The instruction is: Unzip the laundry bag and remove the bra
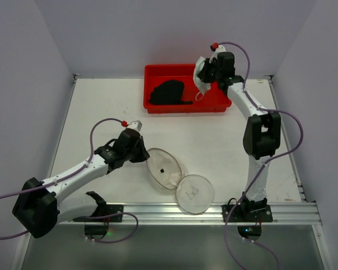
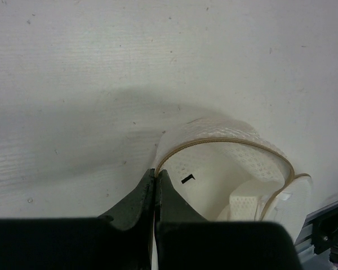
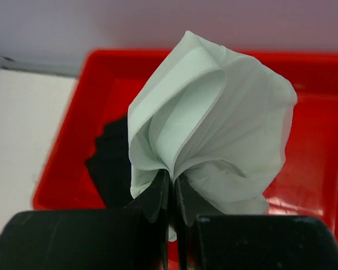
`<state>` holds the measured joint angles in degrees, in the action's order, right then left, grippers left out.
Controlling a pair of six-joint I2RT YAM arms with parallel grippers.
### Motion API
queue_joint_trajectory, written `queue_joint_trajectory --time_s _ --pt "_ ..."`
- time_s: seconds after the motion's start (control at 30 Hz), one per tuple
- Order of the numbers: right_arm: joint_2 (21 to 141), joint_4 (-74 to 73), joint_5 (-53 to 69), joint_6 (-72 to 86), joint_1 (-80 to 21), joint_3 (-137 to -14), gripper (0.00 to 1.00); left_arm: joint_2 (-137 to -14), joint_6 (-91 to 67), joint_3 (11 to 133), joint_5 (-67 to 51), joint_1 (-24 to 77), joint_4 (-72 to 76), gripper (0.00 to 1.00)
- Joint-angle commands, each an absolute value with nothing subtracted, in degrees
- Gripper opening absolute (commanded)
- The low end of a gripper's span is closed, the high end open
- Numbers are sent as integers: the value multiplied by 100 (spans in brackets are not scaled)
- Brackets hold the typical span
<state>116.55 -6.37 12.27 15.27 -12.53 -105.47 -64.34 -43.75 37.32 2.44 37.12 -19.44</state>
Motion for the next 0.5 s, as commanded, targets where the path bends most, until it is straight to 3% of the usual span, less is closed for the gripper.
queue_joint_trajectory --time_s 0.0,0.17,0.33,0.43,0.47 --pt "12153 -1747 574 1266 -1213 -10968 0 -6600 -4210 3981 431 3665 -1916 0" --pt "12787 -2766 -122 1186 -1204 -11732 0 -6785 -4122 4043 229 3560 -1732 0" --pt "13270 -3260 -36 1099 -1213 -12610 0 -6969 -4026 4174 26 3332 -1582 0" --pt "13420 -3331 306 1107 -1213 -12814 27 -7110 -3973 4280 -281 3138 -1450 0" --pt "13421 -3322 386 1107 -1213 -12814 47 -7154 -3955 4306 -386 3042 -1389 0"
